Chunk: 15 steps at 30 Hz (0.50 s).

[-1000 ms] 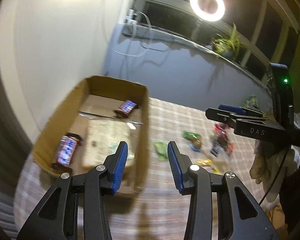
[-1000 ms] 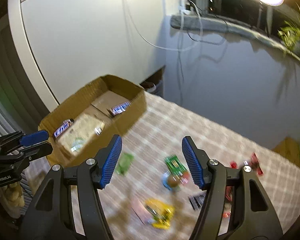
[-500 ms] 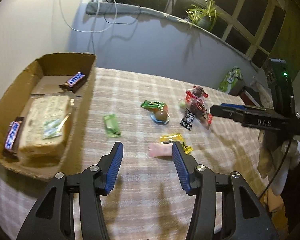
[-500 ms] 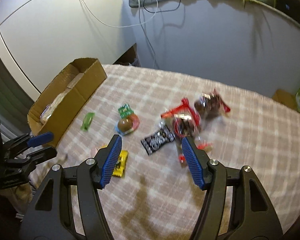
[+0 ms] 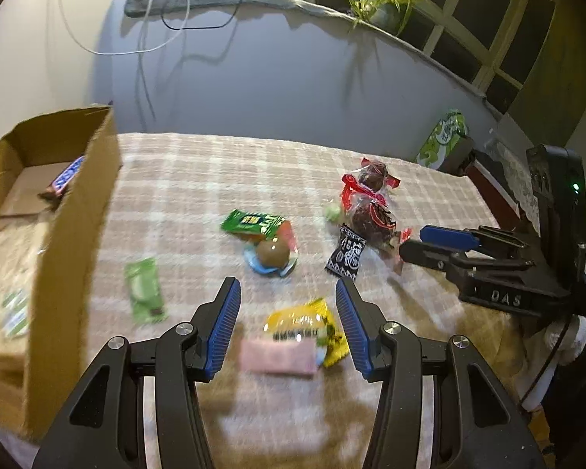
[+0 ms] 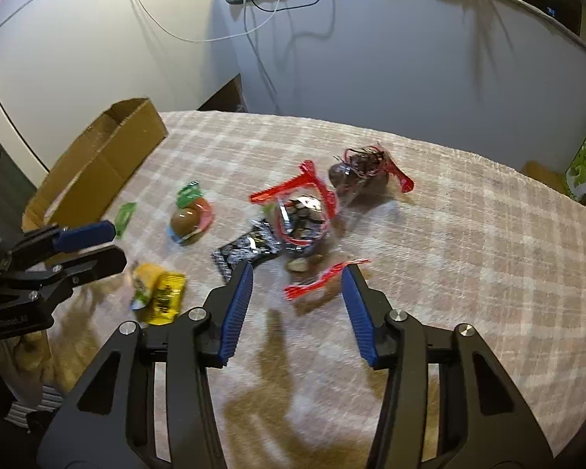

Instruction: Organize snacks

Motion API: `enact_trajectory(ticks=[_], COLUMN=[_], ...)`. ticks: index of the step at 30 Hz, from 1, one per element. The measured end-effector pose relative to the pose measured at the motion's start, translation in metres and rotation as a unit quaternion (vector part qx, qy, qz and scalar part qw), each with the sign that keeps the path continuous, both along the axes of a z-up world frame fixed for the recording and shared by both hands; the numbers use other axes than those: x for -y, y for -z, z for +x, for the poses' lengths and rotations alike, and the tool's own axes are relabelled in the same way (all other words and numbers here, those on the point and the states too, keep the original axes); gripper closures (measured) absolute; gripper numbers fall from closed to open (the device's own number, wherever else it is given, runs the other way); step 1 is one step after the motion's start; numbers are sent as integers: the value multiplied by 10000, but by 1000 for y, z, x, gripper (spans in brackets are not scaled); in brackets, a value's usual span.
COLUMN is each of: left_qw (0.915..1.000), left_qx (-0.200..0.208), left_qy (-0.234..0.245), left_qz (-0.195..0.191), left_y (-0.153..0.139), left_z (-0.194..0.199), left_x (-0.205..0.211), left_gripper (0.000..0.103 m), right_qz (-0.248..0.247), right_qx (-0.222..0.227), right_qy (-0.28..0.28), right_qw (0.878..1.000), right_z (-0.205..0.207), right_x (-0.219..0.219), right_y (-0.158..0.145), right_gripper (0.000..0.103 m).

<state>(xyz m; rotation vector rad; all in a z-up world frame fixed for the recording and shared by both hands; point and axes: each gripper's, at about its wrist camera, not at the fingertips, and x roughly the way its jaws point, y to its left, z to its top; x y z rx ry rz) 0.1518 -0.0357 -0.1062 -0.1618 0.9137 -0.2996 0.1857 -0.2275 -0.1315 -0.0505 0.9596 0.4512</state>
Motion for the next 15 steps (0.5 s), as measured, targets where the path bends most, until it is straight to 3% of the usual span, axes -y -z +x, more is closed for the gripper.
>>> enact_trajectory(ticks=[15], left_qw=[9993], left_qx=[-334], left_qy=[46], left_qz=[132], left_y=[24], left_z=[34], left_x=[5], left_gripper=[54], right_qz=[-239], right_qx=[124], right_qy=[-208], right_qw=[9994], right_z=[13], right_x=[-8], right_y=[25], right_gripper=[52])
